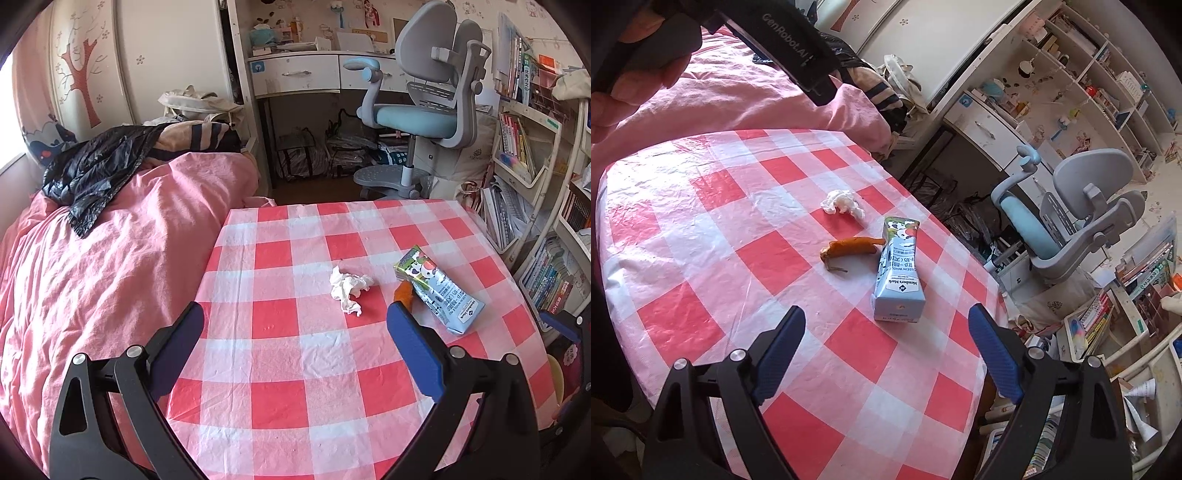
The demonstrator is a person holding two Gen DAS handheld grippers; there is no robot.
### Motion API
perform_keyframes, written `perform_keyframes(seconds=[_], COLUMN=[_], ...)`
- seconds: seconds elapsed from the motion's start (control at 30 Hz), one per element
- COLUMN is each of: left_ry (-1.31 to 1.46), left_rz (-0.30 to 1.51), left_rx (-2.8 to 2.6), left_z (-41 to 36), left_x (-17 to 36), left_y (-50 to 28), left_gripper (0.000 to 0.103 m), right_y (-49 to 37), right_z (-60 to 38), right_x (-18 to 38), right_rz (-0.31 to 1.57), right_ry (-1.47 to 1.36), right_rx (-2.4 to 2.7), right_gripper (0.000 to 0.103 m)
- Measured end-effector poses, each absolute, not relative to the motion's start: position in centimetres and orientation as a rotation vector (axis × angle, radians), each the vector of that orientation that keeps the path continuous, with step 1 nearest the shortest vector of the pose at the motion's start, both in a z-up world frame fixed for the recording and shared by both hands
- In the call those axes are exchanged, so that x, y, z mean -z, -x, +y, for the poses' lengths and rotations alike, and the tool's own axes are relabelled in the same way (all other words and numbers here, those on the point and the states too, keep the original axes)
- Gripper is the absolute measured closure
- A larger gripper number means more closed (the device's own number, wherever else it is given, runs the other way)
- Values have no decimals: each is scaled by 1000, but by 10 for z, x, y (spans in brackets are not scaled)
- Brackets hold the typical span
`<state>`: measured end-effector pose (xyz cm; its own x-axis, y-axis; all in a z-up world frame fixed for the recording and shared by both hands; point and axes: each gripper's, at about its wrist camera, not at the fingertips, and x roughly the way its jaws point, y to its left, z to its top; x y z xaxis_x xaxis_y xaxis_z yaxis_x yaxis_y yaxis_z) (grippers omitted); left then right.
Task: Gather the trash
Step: 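Bring both open tools back above the table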
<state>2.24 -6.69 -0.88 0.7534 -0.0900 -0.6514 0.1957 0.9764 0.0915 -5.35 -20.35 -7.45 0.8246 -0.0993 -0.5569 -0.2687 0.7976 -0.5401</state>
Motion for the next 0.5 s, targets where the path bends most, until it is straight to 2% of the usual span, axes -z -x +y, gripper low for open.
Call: perform_keyframes(seconds=[0.5], left_ry=[-155], left_rz=[705], left_rx=[151], left_z=[-64], left_x=[11], left_y=[-24], left_gripper=[7], right_y=[53], right_z=[-203], right_x=[74], right_rz=[603], right_ry=[654], right_rx=[-96], right_gripper=[16])
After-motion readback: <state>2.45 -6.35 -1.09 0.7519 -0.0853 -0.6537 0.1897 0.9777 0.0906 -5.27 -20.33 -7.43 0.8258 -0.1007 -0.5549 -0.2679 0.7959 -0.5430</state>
